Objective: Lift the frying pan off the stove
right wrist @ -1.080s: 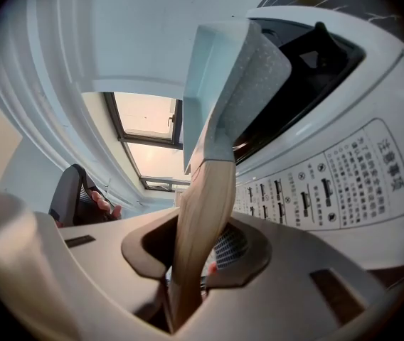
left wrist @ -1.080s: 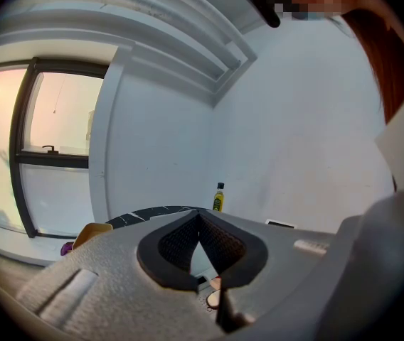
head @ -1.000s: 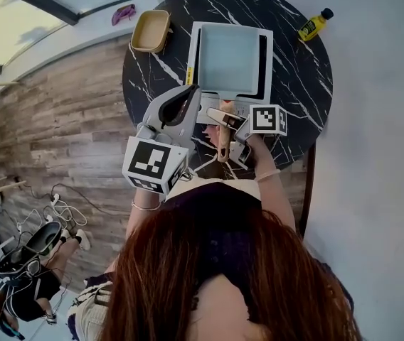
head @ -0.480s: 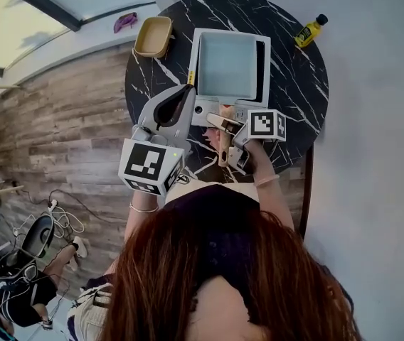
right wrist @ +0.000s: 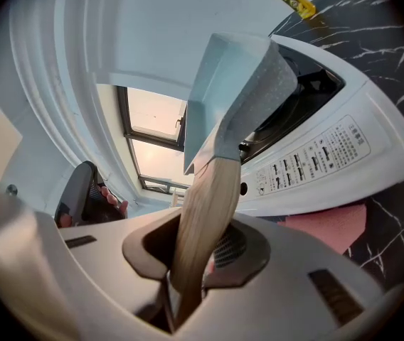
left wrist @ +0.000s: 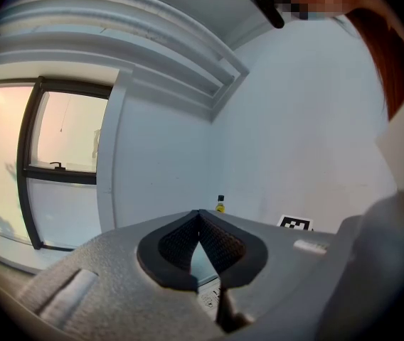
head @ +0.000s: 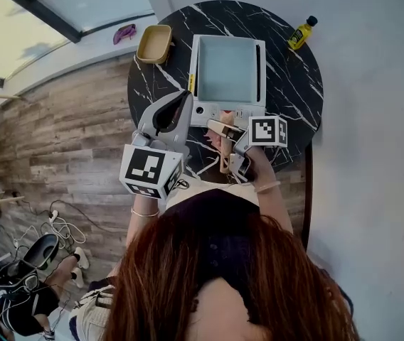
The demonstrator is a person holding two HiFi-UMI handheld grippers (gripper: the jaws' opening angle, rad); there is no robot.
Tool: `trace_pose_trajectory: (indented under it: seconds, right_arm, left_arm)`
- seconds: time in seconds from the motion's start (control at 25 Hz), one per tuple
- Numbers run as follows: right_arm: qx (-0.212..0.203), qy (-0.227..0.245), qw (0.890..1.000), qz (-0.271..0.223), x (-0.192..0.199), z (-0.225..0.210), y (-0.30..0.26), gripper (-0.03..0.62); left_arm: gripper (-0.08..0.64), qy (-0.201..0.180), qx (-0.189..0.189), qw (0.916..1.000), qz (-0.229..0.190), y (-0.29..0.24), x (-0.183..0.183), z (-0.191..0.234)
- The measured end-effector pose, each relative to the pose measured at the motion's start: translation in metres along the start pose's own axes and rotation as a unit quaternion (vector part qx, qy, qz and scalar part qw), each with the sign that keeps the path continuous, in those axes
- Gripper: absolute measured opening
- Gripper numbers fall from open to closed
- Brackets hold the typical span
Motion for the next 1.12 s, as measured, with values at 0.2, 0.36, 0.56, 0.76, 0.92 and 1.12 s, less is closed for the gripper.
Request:
trace_pose_trajectory:
  seconds: [0.2, 0.36, 0.56, 0.76, 0.92, 1.12]
  right_arm:
    - [0.003, 0.017, 1.000, -0.010, 0.008, 0.011, 0.011, 0.087]
    - [-0.004, 0.019, 1.000, -0.016, 0.018, 0.018, 0.019, 0.091]
    - [-0.007, 0.031, 0.999, -0.021, 0.029, 0.029, 0.030, 0.091]
    - [-0.009, 0.045, 0.999, -0.022, 0.041, 0.044, 0.040, 0.091]
    - [-0.009, 0.051, 0.998, -0.023, 0.049, 0.055, 0.048, 0.092]
    - [-0.012, 0.063, 0.998, -0.027, 0.065, 0.068, 0.060, 0.092]
  left_arm:
    - [0.012, 0.006, -0.001, 0.9999, -0.011, 0.017, -0.008, -0.003]
    - [0.012, 0.008, -0.002, 0.9998, -0.019, 0.029, -0.014, -0.004]
    - [0.012, 0.005, -0.003, 0.9996, -0.028, 0.043, -0.021, -0.009]
    - [0.012, 0.005, -0.002, 0.9994, -0.034, 0.057, -0.031, -0.015]
    - [0.012, 0.004, 0.001, 0.9993, -0.038, 0.064, -0.037, -0.019]
    - [0.012, 0.003, 0.008, 0.9990, -0.045, 0.081, -0.045, -0.029]
Point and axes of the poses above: the fingertips, and each gripper's own axes: y backward along the fingers, z to its left, x out of its underside, the point moved 7 cm from there along y, backward along the fingers, and after that the axes turned 14 degrees about -z, right-handed, at the moved point
